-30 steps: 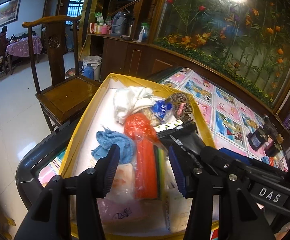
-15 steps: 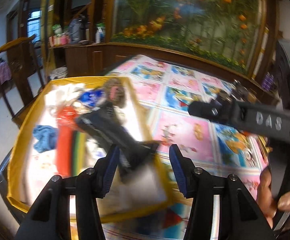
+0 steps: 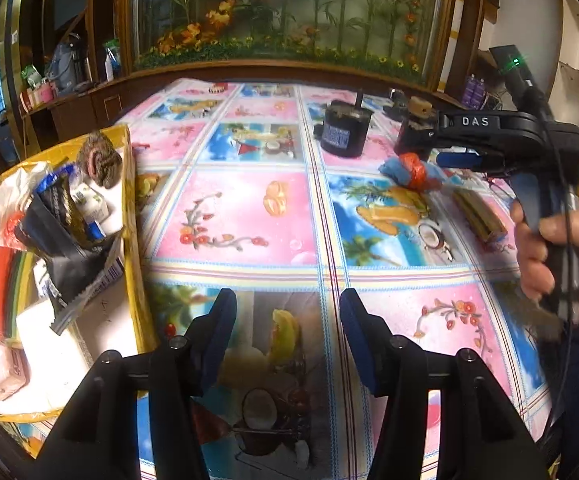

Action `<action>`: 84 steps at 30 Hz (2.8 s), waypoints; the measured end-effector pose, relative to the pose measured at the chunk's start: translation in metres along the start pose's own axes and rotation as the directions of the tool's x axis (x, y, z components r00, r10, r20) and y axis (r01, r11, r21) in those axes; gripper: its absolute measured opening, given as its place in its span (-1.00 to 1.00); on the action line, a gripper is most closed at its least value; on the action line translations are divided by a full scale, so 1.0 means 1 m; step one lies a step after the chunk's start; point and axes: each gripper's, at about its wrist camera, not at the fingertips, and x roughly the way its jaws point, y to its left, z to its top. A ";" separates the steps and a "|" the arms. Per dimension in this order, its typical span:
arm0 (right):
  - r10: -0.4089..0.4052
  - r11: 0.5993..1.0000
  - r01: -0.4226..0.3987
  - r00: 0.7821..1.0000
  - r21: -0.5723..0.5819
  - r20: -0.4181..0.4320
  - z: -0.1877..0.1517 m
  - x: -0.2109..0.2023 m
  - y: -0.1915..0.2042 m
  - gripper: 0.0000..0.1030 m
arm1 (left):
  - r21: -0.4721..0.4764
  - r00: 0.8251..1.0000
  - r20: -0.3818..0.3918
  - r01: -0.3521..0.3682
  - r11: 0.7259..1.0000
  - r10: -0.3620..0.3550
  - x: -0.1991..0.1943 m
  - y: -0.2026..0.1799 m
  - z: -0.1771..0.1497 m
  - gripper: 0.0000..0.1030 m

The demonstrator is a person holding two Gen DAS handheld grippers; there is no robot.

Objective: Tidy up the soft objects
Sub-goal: 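Reach the left tool toward the blue cloth with red bag while the right tool reaches the yellow-black-red sponge pack, then grasp the blue cloth with red bag with the left tool while the right tool grasps the yellow sponge pack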

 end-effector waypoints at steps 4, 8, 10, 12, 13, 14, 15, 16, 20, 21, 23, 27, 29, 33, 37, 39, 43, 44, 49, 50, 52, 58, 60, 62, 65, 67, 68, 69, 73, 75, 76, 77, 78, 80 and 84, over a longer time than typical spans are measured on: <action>0.053 0.999 -0.053 0.996 0.007 -0.067 -0.003 0.019 -0.001 0.28 | -0.004 1.000 0.010 0.003 1.000 -0.003 -0.003 0.001 -0.003 0.02; 0.316 0.946 -0.325 0.924 -0.010 -0.216 -0.024 0.022 0.031 0.28 | -0.010 1.000 0.009 0.010 1.000 -0.010 -0.004 0.003 -0.004 0.02; 0.432 0.900 -0.434 0.873 0.043 -0.229 -0.030 0.015 0.035 0.29 | -0.015 1.000 0.002 0.011 1.000 -0.011 -0.003 0.004 -0.003 0.02; 0.374 0.927 -0.374 0.911 0.038 -0.171 -0.026 -0.002 0.029 0.29 | -0.022 1.000 -0.006 0.016 1.000 -0.016 -0.002 0.006 -0.003 0.02; 0.309 0.951 -0.309 0.943 0.017 -0.121 -0.023 -0.013 0.024 0.28 | -0.025 1.000 -0.008 0.016 1.000 -0.017 -0.002 0.006 -0.004 0.02; 0.217 0.976 -0.219 0.974 -0.013 -0.062 -0.020 -0.027 0.018 0.31 | -0.026 1.000 -0.006 0.017 1.000 -0.018 -0.003 0.006 -0.004 0.02; 0.122 0.992 -0.122 0.993 -0.036 -0.010 -0.019 -0.039 0.013 0.36 | -0.025 1.000 -0.007 0.019 1.000 -0.019 -0.003 0.007 -0.003 0.02; 0.027 0.999 -0.026 0.999 -0.047 0.036 -0.020 -0.051 0.005 0.50 | -0.024 1.000 -0.008 0.021 0.999 -0.021 -0.002 0.007 -0.003 0.02; -0.118 0.993 0.119 0.991 -0.005 0.058 -0.029 -0.063 -0.031 0.66 | -0.021 1.000 -0.006 0.030 0.999 -0.030 -0.001 0.008 -0.003 0.02; -0.123 0.992 0.123 0.992 0.012 0.039 -0.031 -0.061 -0.043 0.66 | -0.020 0.999 -0.005 0.032 0.999 -0.032 -0.001 0.007 -0.003 0.02; -0.137 0.990 0.137 0.991 0.024 -0.007 -0.036 -0.053 -0.053 0.66 | -0.016 0.999 -0.001 0.033 0.999 -0.033 -0.002 0.006 -0.003 0.02; -0.182 0.983 0.180 0.980 -0.022 -0.085 -0.047 -0.031 -0.043 0.65 | -0.007 1.000 0.004 0.031 0.999 -0.031 -0.002 0.003 -0.003 0.02; -0.239 0.969 0.232 0.968 -0.090 -0.076 -0.052 -0.026 -0.032 0.30 | -0.010 0.999 -0.001 0.034 0.999 -0.034 -0.002 0.003 -0.003 0.02; -0.207 0.972 0.200 0.977 -0.125 -0.046 -0.060 -0.030 -0.017 -0.09 | -0.004 0.999 -0.008 0.037 0.999 -0.037 -0.002 0.001 -0.003 0.03; -0.065 0.989 0.069 0.997 -0.128 0.034 -0.058 -0.048 -0.004 -0.09 | 0.016 0.997 -0.044 0.070 0.997 -0.070 0.004 -0.006 0.005 0.09; -0.038 0.994 0.044 0.998 -0.102 0.059 -0.056 -0.055 -0.006 -0.09 | 0.018 0.993 -0.061 0.106 0.994 -0.105 0.006 -0.012 0.017 0.17; -0.019 1.000 0.020 0.997 -0.008 0.070 -0.052 -0.061 -0.023 -0.09 | 0.055 0.992 -0.040 0.126 0.991 -0.123 0.010 -0.031 0.056 0.42; -0.005 1.000 0.004 0.998 0.017 0.069 -0.051 -0.062 -0.028 -0.09 | 0.076 0.991 -0.039 0.129 0.989 -0.126 0.014 -0.037 0.067 0.45; 0.018 0.998 -0.024 0.996 0.065 0.090 -0.049 -0.070 -0.035 -0.08 | 0.162 0.991 -0.104 0.101 0.982 -0.085 0.063 -0.064 0.102 0.50; 0.023 0.997 -0.030 0.995 0.068 0.094 -0.049 -0.072 -0.035 -0.08 | 0.174 0.990 -0.123 0.094 0.980 -0.073 0.075 -0.066 0.106 0.50; 0.033 0.997 -0.040 0.995 0.070 0.093 -0.048 -0.071 -0.036 -0.08 | 0.180 0.987 -0.145 0.091 0.979 -0.066 0.095 -0.069 0.112 0.49; 0.053 0.995 -0.060 0.995 0.081 0.085 -0.049 -0.071 -0.036 -0.08 | 0.183 0.976 -0.179 0.159 0.970 -0.126 0.124 -0.080 0.125 0.49; 0.047 0.995 -0.054 0.995 0.083 0.086 -0.049 -0.072 -0.037 -0.08 | 0.182 0.974 -0.187 0.159 0.970 -0.125 0.133 -0.085 0.127 0.44; 0.050 0.994 -0.057 0.995 0.089 0.081 -0.049 -0.071 -0.039 -0.08 | 0.173 0.973 -0.203 0.146 0.974 -0.110 0.140 -0.086 0.127 -0.17; 0.051 0.995 -0.057 0.996 0.085 0.076 -0.049 -0.070 -0.037 -0.08 | 0.123 0.972 -0.195 0.156 0.980 -0.130 0.137 -0.081 0.123 -0.27; 0.053 0.996 -0.058 0.996 0.071 0.070 -0.050 -0.069 -0.034 -0.08 | 0.108 0.976 -0.174 0.150 0.983 -0.129 0.128 -0.076 0.118 -0.27; 0.055 0.996 -0.059 0.996 0.064 0.066 -0.051 -0.068 -0.032 -0.08 | 0.095 0.979 -0.162 0.140 0.986 -0.123 0.121 -0.072 0.113 -0.27; 0.059 0.997 -0.062 0.997 0.051 0.057 -0.052 -0.066 -0.029 -0.08 | 0.083 0.979 -0.159 0.141 0.987 -0.126 0.114 -0.068 0.107 -0.27; 0.073 0.996 -0.073 0.997 -0.045 -0.002 -0.060 -0.052 -0.003 -0.08 | 0.050 0.983 -0.150 0.110 0.993 -0.101 0.085 -0.050 0.076 -0.27; 0.089 0.990 -0.094 0.995 -0.110 -0.045 -0.068 -0.043 0.015 -0.08 | 0.045 0.988 -0.136 0.080 0.996 -0.073 0.070 -0.042 0.061 -0.27; 0.092 0.986 -0.099 0.994 -0.136 -0.061 -0.071 -0.039 0.022 -0.08 | 0.040 0.990 -0.129 0.061 0.997 -0.055 0.065 -0.038 0.055 -0.27; 0.087 0.979 -0.101 0.993 -0.175 -0.082 -0.076 -0.034 0.032 -0.07 | 0.037 0.992 -0.121 0.051 0.998 -0.047 0.060 -0.034 0.051 -0.27; 0.080 0.975 -0.097 0.992 -0.201 -0.093 -0.079 -0.031 0.038 -0.08 | 0.037 0.993 -0.115 0.044 0.998 -0.039 0.056 -0.031 0.047 -0.27; 0.063 0.967 -0.087 0.992 -0.240 -0.108 -0.085 -0.026 0.047 -0.07 | 0.041 0.994 -0.107 0.019 0.999 -0.015 0.054 -0.027 0.042 -0.27; 0.005 0.955 -0.038 0.994 -0.294 -0.111 -0.092 -0.018 0.054 -0.07 | 0.052 0.996 -0.095 0.011 0.999 -0.006 0.056 -0.026 0.038 -0.25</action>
